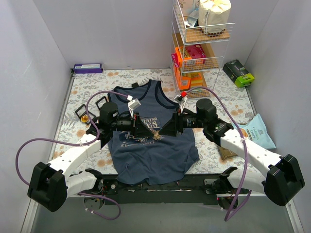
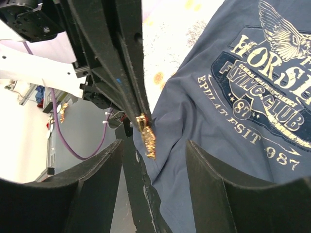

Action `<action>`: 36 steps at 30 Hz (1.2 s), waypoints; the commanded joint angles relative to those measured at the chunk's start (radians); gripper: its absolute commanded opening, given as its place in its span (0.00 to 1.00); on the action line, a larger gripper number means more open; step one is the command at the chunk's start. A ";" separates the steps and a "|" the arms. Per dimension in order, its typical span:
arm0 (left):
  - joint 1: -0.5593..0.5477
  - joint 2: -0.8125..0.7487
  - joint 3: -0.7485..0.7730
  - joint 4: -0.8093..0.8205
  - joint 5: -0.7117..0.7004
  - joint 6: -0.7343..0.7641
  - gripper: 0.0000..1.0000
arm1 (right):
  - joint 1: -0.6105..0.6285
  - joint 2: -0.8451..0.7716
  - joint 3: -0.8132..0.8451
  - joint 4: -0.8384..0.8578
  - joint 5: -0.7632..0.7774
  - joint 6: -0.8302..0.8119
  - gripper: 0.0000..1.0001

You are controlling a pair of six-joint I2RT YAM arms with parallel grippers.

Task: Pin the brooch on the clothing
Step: Open the brooch.

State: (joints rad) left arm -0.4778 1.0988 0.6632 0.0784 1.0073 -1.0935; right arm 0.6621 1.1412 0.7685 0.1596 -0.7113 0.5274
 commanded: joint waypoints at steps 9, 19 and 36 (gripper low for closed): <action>0.001 -0.004 0.026 0.047 0.071 -0.037 0.00 | 0.073 -0.006 0.017 -0.061 0.252 -0.081 0.61; 0.001 0.015 0.036 0.040 0.034 -0.045 0.00 | 0.149 0.040 0.043 -0.086 0.308 -0.107 0.60; 0.004 0.010 0.042 -0.063 0.100 0.084 0.00 | 0.114 -0.053 0.020 -0.105 0.308 -0.096 0.67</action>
State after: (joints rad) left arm -0.4686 1.1496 0.6750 0.0017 1.0378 -1.0569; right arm 0.7933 1.1542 0.7761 0.0227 -0.3641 0.4381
